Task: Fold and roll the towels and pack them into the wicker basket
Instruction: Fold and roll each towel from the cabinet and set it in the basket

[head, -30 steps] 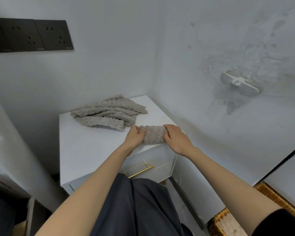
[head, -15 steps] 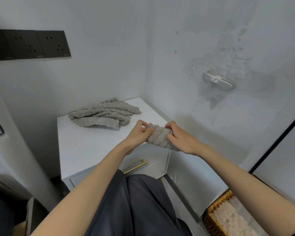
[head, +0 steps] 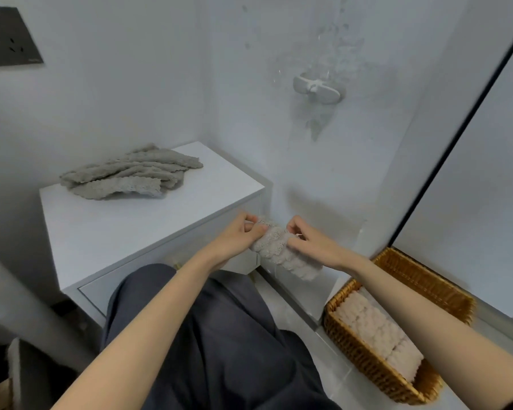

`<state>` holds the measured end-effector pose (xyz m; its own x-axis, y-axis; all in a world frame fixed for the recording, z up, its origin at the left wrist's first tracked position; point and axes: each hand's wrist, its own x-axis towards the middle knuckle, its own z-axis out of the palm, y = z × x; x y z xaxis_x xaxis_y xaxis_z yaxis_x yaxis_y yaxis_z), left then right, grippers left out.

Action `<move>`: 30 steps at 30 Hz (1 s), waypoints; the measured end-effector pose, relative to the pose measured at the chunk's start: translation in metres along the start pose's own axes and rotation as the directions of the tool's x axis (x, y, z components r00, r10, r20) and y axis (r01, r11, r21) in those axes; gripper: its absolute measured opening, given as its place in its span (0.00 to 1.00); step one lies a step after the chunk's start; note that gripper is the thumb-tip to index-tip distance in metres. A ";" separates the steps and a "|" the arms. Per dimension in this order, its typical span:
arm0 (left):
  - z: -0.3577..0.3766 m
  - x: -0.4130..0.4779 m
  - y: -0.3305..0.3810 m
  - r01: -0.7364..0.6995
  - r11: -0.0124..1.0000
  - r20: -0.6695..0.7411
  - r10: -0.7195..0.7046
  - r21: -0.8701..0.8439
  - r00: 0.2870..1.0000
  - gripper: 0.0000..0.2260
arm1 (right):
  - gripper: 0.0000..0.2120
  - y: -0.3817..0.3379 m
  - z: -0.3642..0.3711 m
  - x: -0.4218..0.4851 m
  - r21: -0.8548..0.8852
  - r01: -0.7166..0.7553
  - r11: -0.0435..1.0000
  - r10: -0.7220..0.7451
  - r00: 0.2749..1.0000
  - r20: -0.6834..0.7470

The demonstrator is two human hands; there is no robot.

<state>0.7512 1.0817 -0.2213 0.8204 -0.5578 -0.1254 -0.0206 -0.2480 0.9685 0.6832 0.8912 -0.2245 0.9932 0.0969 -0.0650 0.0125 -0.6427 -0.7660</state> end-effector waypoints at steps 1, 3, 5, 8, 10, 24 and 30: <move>0.008 0.001 -0.004 -0.001 1.000 0.006 0.001 0.006 1.000 0.07 | 0.06 0.007 0.001 -0.008 0.019 -0.014 1.000 0.014 1.000 -0.014; 0.024 0.005 -0.013 -0.001 1.000 0.012 0.000 0.018 1.000 0.08 | 0.05 0.020 0.004 -0.020 0.067 -0.045 0.997 0.048 0.998 -0.034; 0.043 0.009 -0.020 0.014 0.999 0.022 -0.015 0.036 1.000 0.11 | 0.05 0.035 0.005 -0.034 0.113 -0.078 0.991 0.085 0.995 -0.056; 0.073 0.013 -0.029 0.022 0.996 0.042 -0.026 0.082 0.999 0.15 | 0.05 0.060 0.005 -0.056 0.155 -0.124 0.980 0.141 0.985 -0.099; 0.093 0.015 -0.034 0.010 0.994 0.065 -0.017 0.113 0.998 0.16 | 0.05 0.078 0.005 -0.070 0.180 -0.157 0.971 0.183 0.974 -0.135; 0.209 0.055 -0.081 -0.042 0.955 0.309 -0.053 0.294 0.950 0.12 | 0.08 0.226 -0.001 -0.148 0.523 -0.421 0.741 0.657 0.614 -0.437; 0.232 0.076 -0.107 -0.128 0.910 0.390 -0.040 0.394 0.920 0.12 | 0.10 0.283 -0.003 -0.134 0.847 -0.310 0.431 0.882 0.341 -0.324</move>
<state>0.6837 0.8822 -0.3844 0.5325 -0.8123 -0.2379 -0.3488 -0.4667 0.8127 0.5539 0.6936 -0.4308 0.3874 -0.7805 -0.4906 -0.4007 0.3367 -0.8521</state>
